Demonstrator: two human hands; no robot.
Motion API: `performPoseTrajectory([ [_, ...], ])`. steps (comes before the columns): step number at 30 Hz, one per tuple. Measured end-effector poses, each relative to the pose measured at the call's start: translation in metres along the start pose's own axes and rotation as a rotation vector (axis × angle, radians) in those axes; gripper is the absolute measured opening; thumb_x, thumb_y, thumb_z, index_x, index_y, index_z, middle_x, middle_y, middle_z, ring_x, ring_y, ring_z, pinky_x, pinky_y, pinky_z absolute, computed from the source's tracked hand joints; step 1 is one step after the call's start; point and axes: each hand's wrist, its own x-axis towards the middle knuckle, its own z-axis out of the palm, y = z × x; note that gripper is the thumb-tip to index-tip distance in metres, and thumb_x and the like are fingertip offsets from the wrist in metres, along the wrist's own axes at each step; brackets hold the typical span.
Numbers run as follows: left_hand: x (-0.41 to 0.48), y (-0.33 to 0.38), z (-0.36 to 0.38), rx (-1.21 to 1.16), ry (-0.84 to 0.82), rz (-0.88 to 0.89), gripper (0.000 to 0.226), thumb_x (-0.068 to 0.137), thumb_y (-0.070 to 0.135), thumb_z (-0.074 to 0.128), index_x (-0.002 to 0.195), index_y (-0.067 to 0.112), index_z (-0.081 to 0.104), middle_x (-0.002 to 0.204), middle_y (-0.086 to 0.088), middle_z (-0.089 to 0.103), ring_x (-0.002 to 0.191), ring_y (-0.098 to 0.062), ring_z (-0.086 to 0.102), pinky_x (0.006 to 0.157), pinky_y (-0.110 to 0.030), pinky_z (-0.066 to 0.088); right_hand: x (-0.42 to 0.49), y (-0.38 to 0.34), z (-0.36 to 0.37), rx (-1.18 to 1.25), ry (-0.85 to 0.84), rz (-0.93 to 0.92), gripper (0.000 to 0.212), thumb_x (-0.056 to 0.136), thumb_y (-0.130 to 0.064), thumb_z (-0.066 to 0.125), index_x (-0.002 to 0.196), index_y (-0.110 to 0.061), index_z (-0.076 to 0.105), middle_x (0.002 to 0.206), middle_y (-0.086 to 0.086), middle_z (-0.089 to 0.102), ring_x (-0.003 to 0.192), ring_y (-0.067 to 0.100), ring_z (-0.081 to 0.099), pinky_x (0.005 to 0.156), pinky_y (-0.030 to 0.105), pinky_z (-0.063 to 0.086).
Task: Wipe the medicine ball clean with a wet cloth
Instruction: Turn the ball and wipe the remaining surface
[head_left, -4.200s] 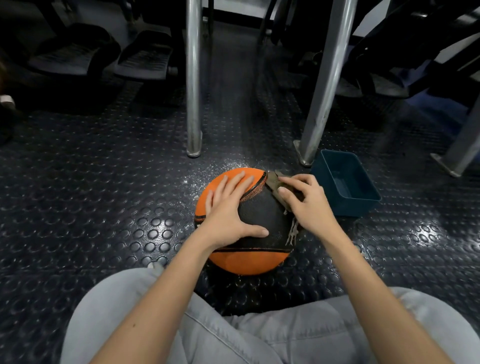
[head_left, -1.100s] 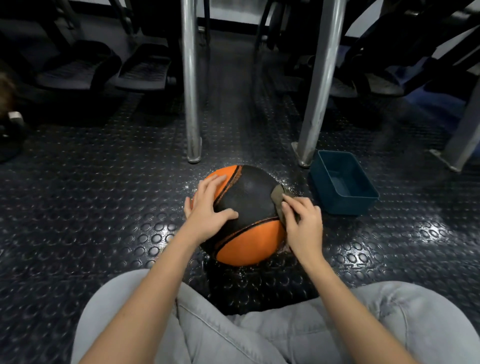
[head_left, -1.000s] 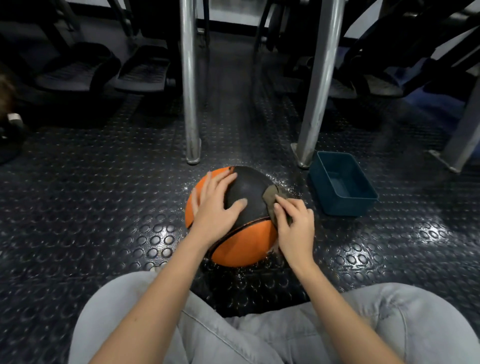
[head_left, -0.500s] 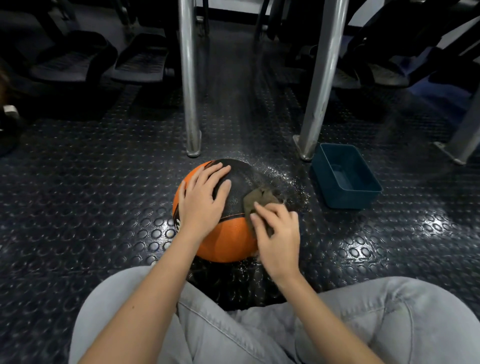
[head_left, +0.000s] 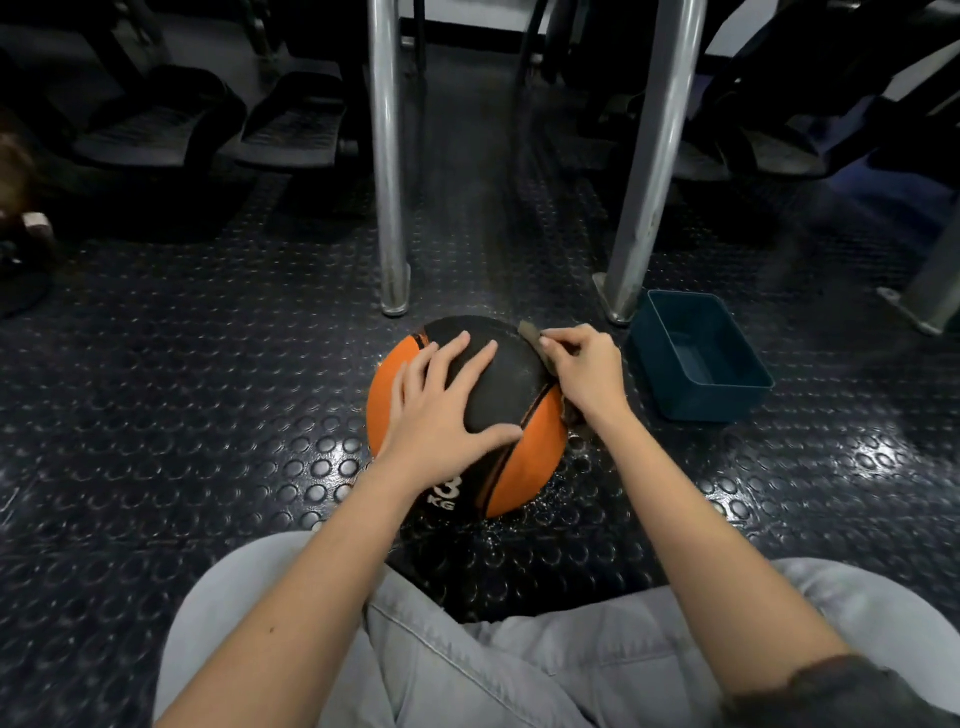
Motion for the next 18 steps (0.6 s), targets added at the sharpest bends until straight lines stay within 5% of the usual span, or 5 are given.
performPoseTrajectory([
  [7,0.008,0.003,0.010,-0.016,0.067,-0.006,0.093,0.072,0.068,0.061,0.148,0.042,0.013,0.156,0.013,0.004,0.144,-0.011,-0.011,0.115,-0.040,-0.010,-0.075,0.000,-0.002,-0.056,0.061,-0.337,0.018,0.085,-0.017,0.068,0.102,-0.017,0.074,0.092,-0.012,0.055,0.086,0.016,0.045,0.080,0.003,0.027],
  [13,0.004,0.002,0.012,-0.008,0.075,0.027,0.096,0.070,0.065,0.066,0.147,0.041,0.013,0.155,0.013,0.004,0.142,-0.008,-0.011,0.114,-0.039,-0.010,-0.009,0.007,-0.012,0.086,-0.034,0.015,0.020,0.089,-0.017,0.063,0.107,-0.012,0.071,0.105,0.004,0.067,0.103,0.018,0.059,0.090,0.024,0.042],
  [18,0.003,-0.003,0.009,-0.066,0.103,0.030,0.101,0.059,0.077,0.059,0.145,0.044,0.018,0.154,0.015,0.010,0.142,-0.006,-0.006,0.114,-0.037,-0.008,-0.063,0.004,0.005,-0.061,0.121,-0.221,0.018,0.089,-0.023,0.062,0.102,-0.016,0.073,0.094,-0.007,0.061,0.090,0.018,0.051,0.079,0.022,0.036],
])
